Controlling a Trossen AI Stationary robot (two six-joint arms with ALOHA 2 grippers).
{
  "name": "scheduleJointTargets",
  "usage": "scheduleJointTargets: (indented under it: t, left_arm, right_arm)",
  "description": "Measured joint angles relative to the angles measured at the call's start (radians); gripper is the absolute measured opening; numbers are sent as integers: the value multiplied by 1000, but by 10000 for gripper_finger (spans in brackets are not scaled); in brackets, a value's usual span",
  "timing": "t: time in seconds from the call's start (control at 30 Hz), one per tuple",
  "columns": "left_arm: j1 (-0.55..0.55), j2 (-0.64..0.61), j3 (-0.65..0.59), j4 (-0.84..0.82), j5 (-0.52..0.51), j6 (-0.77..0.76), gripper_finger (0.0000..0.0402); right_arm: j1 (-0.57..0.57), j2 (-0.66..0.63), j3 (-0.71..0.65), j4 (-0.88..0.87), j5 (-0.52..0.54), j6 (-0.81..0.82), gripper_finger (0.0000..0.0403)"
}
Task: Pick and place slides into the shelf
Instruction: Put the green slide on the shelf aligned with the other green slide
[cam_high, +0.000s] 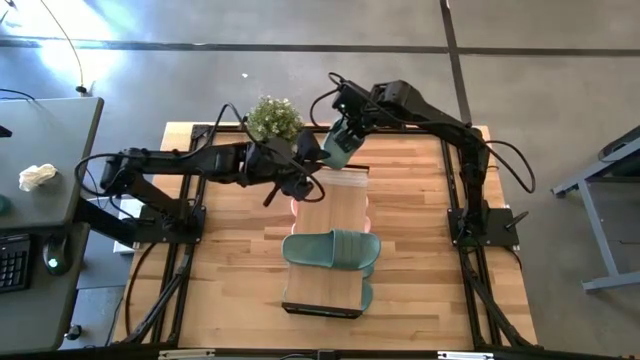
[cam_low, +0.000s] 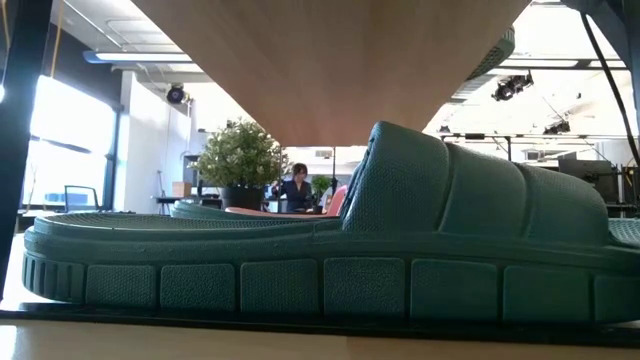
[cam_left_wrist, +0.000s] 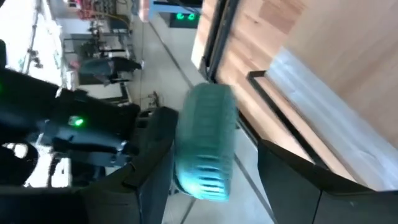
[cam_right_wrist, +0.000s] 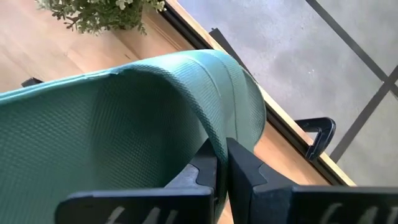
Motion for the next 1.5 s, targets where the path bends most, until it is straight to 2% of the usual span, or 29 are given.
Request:
scheduleJointTargets:
  t: [0.43, 0.53, 0.63, 0.83, 1.13, 1.27, 1.5]
  left_arm:
    - [2, 71, 0, 56, 0, -19, 214]
    - [-1, 85, 0, 60, -33, -34, 208]
    - [-1, 82, 0, 68, -79, -56, 177]
    - [0, 82, 0, 55, -90, -118, 60]
    - [0, 82, 0, 40, -88, -169, 60]
    - [-9, 82, 0, 29, -99, -170, 59]
    - [-41, 82, 0, 29, -127, -168, 59]
  right_arm:
    - [21, -1, 0, 7, 2, 2, 0]
    - [23, -1, 0, 7, 3, 2, 0]
    - [23, -2, 0, 7, 4, 2, 0]
    - [23, -3, 0, 10, 25, 0, 0]
    - [23, -3, 0, 8, 23, -59, 3]
    - [22, -7, 0, 9, 21, -128, 24]
    - [23, -58, 0, 8, -5, -164, 102]
